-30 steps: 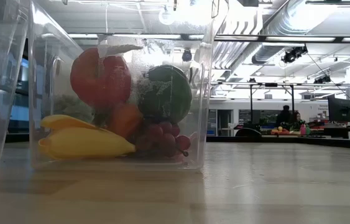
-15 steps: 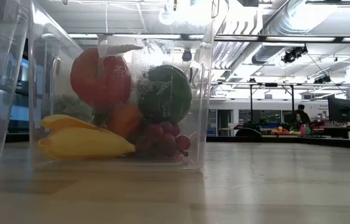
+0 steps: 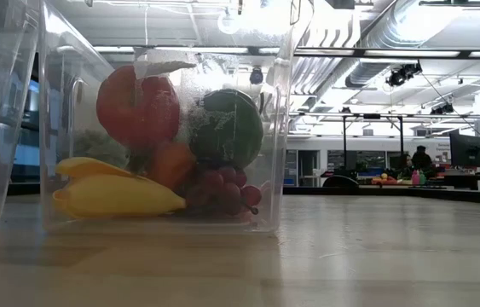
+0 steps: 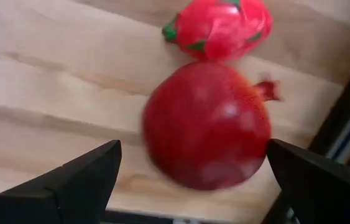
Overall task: Pick & Place Food Item
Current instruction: Put the pomegranate into the right transparent bin
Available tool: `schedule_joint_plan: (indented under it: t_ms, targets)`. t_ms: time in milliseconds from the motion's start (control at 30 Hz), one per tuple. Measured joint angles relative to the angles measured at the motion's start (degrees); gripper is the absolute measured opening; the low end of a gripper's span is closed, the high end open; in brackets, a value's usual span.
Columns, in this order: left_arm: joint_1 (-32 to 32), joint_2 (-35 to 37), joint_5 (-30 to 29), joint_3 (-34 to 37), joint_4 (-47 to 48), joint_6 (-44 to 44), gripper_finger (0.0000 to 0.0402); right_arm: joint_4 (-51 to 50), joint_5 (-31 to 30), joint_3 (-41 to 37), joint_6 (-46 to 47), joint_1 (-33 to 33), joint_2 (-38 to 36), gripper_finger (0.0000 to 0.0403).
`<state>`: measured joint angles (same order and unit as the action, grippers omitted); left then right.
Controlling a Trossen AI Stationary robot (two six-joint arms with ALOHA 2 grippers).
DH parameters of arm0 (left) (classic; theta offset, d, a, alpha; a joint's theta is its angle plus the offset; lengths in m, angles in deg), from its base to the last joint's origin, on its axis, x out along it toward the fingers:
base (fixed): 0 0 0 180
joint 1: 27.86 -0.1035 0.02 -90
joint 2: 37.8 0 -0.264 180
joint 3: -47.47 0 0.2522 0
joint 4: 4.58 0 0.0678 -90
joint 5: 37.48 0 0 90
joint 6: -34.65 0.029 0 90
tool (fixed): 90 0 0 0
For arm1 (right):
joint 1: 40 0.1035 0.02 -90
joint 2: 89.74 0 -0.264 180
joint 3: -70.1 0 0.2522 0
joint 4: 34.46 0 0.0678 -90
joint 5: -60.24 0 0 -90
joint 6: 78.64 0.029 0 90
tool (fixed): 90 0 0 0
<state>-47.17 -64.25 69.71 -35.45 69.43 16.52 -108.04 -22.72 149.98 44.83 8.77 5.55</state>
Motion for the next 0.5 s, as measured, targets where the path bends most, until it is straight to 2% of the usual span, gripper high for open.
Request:
schedule_joint_plan:
  t_ms: [300, 500]
  targets:
    - [0.00, 0.00, -0.47, 0.01, 0.00, -0.80, 0.0281, 9.14, 0.20, -6.46, -0.04, -0.13, 0.00, 0.0392]
    - [-0.01, 0.00, -1.96, 0.02, -0.03, -0.81, 0.0281, 11.15, -1.99, -8.28, -0.41, -0.38, -0.07, 0.0392]
